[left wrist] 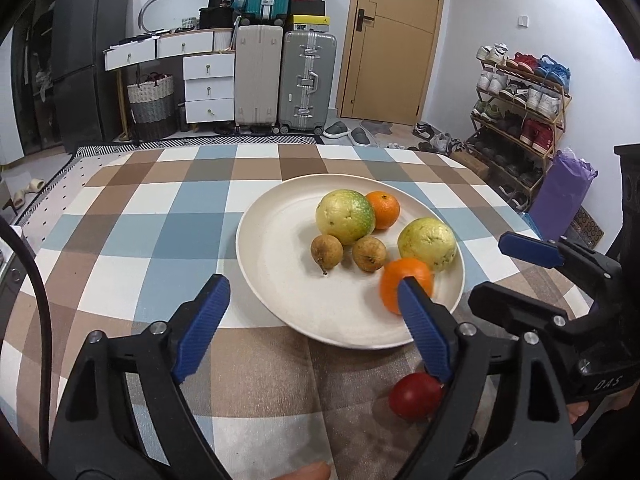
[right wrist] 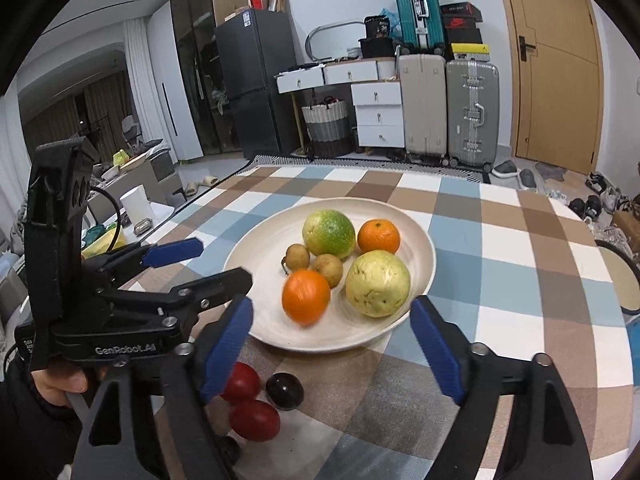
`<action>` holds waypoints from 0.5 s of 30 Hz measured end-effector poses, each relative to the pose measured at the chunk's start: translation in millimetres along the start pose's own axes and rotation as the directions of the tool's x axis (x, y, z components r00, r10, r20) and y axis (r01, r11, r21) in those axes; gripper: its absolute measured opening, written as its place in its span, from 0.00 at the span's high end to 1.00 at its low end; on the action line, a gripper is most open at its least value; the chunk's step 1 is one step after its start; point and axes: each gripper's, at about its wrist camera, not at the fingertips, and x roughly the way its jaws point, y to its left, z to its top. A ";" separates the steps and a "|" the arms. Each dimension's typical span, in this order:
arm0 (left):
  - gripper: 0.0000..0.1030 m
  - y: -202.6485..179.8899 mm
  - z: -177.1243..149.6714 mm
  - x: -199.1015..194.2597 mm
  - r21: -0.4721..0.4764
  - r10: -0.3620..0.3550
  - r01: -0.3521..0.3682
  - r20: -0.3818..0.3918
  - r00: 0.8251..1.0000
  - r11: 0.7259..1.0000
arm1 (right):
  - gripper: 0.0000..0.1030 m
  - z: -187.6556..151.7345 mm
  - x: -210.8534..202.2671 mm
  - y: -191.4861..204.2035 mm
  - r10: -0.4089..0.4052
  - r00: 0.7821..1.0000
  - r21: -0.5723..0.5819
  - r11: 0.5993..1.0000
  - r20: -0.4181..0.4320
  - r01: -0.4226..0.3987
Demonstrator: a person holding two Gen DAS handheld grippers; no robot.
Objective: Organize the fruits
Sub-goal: 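Withdraw both open grippers from the plate toward the red tomatoes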
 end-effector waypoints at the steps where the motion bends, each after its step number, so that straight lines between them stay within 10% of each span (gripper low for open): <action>1: 0.11 0.2 -0.1 -1.5 -0.002 0.000 0.000 0.002 1.000 1.000 | 0.13 0.0 0.6 -0.7 -0.005 1.000 0.001 1.000 0.000 0.005; 15: 0.01 -2.1 -6.4 -14.1 0.013 0.013 -0.013 0.019 1.000 1.000 | 0.01 -7.3 -7.3 -10.8 -0.005 1.000 0.007 1.000 -0.016 0.005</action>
